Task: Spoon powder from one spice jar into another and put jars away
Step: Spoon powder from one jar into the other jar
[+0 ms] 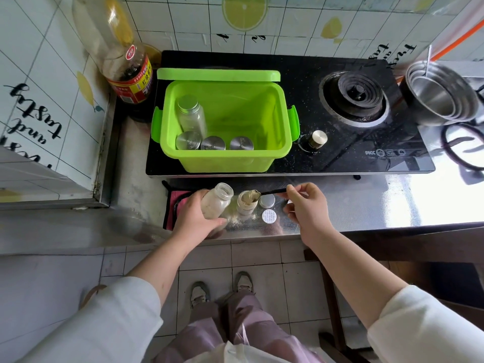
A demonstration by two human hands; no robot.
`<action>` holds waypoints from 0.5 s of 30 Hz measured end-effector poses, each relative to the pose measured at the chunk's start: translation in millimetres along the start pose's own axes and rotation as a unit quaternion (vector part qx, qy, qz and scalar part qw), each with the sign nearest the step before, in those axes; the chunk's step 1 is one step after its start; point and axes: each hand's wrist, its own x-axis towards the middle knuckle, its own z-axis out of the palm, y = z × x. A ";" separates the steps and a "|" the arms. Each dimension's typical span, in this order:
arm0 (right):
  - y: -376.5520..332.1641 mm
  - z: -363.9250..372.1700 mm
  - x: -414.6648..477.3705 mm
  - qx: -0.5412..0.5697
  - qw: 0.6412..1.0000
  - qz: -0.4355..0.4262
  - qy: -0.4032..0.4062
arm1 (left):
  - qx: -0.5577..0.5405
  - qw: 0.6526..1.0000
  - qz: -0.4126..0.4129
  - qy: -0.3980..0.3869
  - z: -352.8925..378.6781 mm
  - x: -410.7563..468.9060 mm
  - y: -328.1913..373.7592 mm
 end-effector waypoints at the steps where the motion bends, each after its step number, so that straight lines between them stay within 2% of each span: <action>1: -1.3 2.3 -1.2 -0.020 1.000 -0.020 -0.004 | -0.014 1.000 -0.009 -0.004 -0.1 -0.1 0.1; 5: -5.8 8.7 -7.6 -0.169 0.975 -0.142 -0.021 | -0.054 0.998 -0.027 -0.022 -0.5 -0.3 -0.1; 9: -5.2 11.6 -13.4 -0.317 0.912 -0.254 -0.062 | -0.071 0.997 -0.037 -0.019 -0.6 -0.2 1.0; 12: -4.8 12.1 -17.9 -0.418 0.848 -0.315 -0.078 | -0.081 0.996 -0.033 -0.018 0.3 0.0 1.6; 15: -2.4 10.9 -19.8 -0.448 0.800 -0.391 -0.079 | -0.085 0.995 -0.032 -0.026 -0.1 -2.2 2.6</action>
